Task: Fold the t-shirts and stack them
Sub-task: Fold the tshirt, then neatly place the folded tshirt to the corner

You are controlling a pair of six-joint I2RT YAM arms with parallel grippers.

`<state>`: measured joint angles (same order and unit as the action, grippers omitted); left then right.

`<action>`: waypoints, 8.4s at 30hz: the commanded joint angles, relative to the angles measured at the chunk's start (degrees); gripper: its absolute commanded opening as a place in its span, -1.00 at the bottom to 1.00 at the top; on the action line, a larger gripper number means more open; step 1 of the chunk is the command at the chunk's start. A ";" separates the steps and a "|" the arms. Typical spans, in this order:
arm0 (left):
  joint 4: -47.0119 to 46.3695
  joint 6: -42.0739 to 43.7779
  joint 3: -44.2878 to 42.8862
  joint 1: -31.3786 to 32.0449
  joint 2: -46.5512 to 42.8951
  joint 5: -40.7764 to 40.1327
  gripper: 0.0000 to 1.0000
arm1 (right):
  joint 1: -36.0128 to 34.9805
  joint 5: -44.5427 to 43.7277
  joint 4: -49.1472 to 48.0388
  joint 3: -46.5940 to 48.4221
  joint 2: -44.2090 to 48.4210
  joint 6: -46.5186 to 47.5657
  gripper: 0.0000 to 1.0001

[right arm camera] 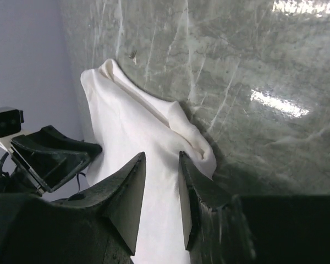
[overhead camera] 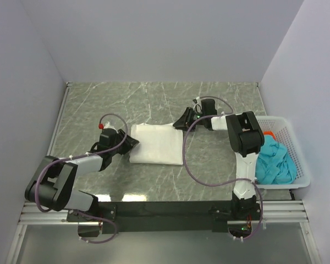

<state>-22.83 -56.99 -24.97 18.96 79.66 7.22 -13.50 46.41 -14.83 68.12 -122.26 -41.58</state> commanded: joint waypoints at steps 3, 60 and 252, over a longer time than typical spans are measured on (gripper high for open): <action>-1.55 0.21 -0.07 0.11 -5.47 -1.33 -0.15 | 0.14 -1.15 0.50 -1.31 5.25 3.17 -0.24; 0.42 -9.45 15.65 7.93 -9.96 -4.41 -0.94 | -27.73 -1.15 -18.56 -16.96 1.67 -14.49 -0.73; 45.86 27.46 -14.58 -5.51 -36.15 -27.18 0.83 | 9.28 -54.77 56.84 47.99 -8.70 21.11 -0.13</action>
<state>24.53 -29.39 -39.59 13.67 44.69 -19.88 -4.64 -9.69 41.82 116.18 -130.45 -17.37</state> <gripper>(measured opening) 0.914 0.442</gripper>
